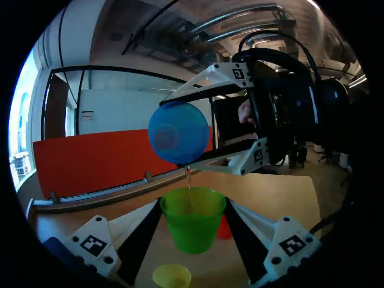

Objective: Pour water

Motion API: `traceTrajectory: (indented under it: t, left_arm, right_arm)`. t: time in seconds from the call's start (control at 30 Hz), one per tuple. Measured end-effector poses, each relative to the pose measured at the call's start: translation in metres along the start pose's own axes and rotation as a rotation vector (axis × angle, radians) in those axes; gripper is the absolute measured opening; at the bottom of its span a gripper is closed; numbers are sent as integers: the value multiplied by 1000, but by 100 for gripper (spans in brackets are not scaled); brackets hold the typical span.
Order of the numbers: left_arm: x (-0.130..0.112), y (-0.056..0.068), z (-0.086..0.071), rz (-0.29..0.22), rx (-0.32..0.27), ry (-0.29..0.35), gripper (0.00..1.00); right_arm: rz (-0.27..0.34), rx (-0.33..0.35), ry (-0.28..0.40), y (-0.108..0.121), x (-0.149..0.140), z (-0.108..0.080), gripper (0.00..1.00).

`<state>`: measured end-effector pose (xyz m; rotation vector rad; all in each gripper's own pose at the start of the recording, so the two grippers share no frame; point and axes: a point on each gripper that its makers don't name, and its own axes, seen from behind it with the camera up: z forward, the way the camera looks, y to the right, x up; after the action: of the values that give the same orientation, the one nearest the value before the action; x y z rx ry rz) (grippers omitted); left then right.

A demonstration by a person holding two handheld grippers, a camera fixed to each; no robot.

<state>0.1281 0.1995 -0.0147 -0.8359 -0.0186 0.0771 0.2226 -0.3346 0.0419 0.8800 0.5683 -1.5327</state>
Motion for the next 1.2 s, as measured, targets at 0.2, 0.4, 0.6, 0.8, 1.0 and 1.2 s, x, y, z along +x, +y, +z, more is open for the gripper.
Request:
traceTrajectory:
  t: [0.2,0.4,0.6,0.8,1.0,1.2]
  left_arm:
    - [2,1,0,2,-2,2,89]
    - [3,2,0,1,-2,4,89]
    - [3,2,0,4,-1,3,89]
    - [2,1,0,3,0,3,89]
    - [3,0,-1,3,1,3,89]
    - [2,0,-2,4,1,4,89]
  right_arm:
    - [-8,2,-1,-1,-4,2,92]
    - [-13,3,0,-1,-6,4,92]
    - [-23,2,1,0,-5,3,92]
    - [-28,2,4,0,-1,2,92]
    - [-33,1,5,-1,2,2,92]
    - [-30,1,8,-1,5,2,92]
